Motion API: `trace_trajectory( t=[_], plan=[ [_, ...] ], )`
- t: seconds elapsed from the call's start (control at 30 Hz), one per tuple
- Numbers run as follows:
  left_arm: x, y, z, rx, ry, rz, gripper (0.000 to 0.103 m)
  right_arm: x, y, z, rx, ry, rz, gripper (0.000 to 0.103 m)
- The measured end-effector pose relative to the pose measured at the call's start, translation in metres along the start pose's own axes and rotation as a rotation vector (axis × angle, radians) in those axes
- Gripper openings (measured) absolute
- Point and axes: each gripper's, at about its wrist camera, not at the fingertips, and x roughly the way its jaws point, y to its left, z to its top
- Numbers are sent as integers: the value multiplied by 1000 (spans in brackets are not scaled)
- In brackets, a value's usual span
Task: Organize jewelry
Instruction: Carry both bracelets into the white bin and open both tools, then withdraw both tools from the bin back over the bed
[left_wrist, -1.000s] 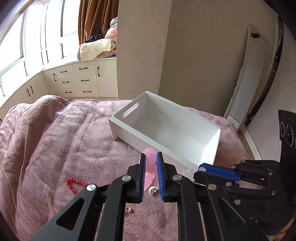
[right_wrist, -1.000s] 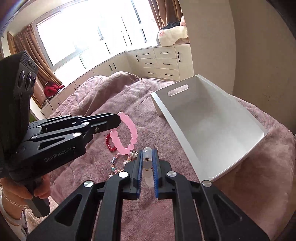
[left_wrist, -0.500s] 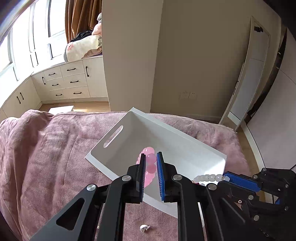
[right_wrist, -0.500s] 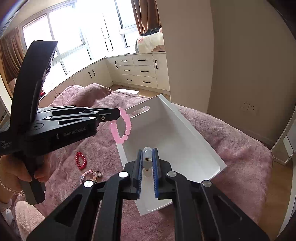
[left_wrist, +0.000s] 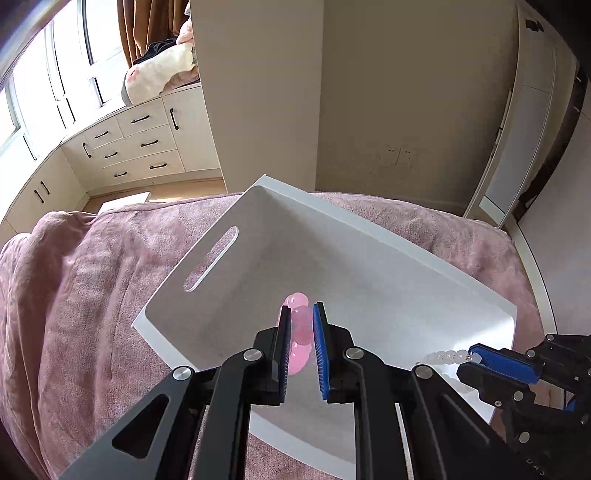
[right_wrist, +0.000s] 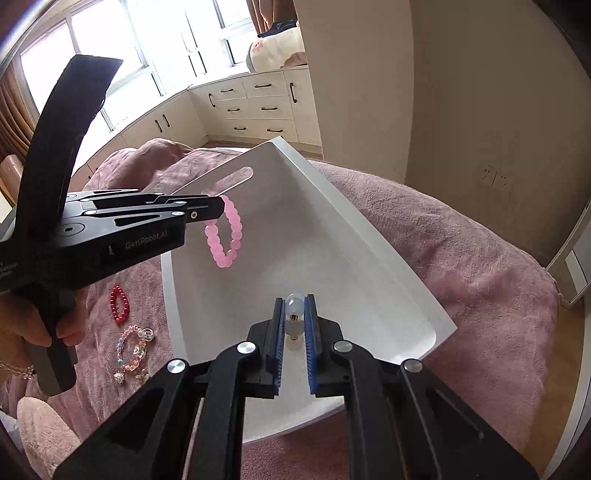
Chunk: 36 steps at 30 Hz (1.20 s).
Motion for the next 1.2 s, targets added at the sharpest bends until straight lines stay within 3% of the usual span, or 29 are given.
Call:
trace_trajectory(
  t=[0.17, 0.27, 0.47, 0.53, 0.67, 0.8, 0.9, 1.1, 1.2],
  plan=[
    [20, -5, -4, 3, 18, 1, 18, 13, -7, -1, 9, 12, 19, 11],
    [20, -6, -3, 10, -18, 26, 34, 22, -5, 0, 1, 32, 43, 11],
    [10, -5, -1, 32, -62, 30, 52, 23, 5, -1, -40, 20, 43, 13],
    [3, 0, -2, 24, -77, 23, 54, 20, 9, 0, -49, 11, 48, 14],
    [-13, 13, -9, 0, -113, -4, 55, 3, 14, 1, -40, -39, 73, 44],
    [-37, 27, -23, -8, -157, -2, 71, -16, 26, 0, -53, -87, 95, 52],
    [-63, 41, -36, -14, -201, 13, 71, -33, 40, -3, -100, -141, 79, 64],
    [-110, 71, -62, -1, -230, 92, 71, -68, 82, -14, -231, -265, 37, 72],
    [-138, 85, -83, 20, -267, 152, 63, -85, 107, -21, -285, -331, 17, 80]
  ],
)
